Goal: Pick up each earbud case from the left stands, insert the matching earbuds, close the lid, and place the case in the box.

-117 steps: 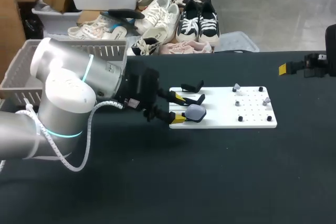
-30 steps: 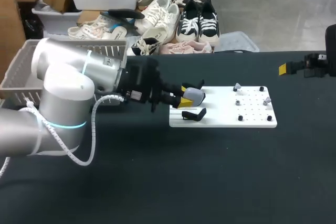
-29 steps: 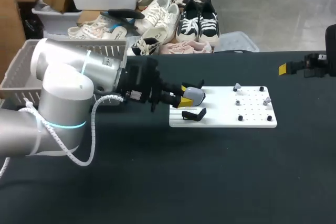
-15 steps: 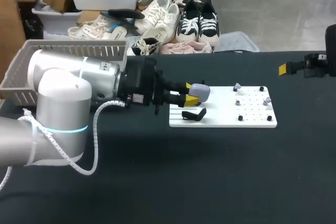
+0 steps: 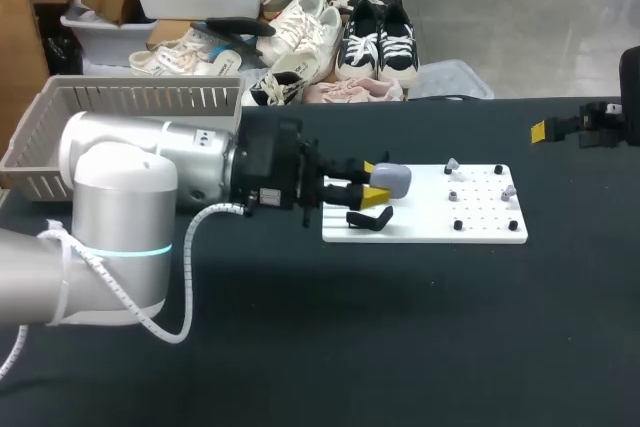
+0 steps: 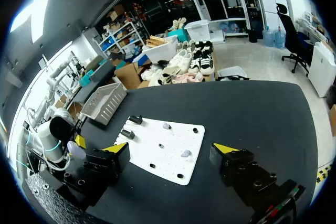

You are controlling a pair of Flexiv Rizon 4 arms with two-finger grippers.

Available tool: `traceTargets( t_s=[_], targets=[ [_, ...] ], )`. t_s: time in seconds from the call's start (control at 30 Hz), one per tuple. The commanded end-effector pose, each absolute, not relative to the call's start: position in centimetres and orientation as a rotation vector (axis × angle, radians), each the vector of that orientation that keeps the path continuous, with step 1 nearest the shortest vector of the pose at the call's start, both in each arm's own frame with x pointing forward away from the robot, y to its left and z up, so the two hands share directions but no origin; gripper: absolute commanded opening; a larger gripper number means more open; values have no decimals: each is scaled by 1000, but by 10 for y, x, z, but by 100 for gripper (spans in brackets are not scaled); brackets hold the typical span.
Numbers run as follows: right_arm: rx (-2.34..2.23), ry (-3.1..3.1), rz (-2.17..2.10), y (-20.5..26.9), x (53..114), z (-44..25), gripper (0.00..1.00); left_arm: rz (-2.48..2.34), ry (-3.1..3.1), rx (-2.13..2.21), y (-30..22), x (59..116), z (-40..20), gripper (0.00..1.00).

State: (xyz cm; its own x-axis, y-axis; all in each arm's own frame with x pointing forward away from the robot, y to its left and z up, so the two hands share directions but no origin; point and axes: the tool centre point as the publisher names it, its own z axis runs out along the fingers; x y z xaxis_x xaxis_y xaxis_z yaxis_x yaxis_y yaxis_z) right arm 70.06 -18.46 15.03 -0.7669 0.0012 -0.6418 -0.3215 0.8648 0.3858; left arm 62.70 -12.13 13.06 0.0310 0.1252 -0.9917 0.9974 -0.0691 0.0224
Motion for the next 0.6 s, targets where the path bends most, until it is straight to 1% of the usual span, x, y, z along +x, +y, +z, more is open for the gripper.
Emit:
traceTargets(
  t_s=[0.03, 0.6],
  targets=[
    [-236, 2372, 648, -186, 702, 149, 100, -1174, 1241, 1361, -123, 625, 130, 0],
    [-236, 2372, 648, -186, 702, 149, 100, -1169, 1239, 1366, -121, 625, 132, 0]
  ],
)
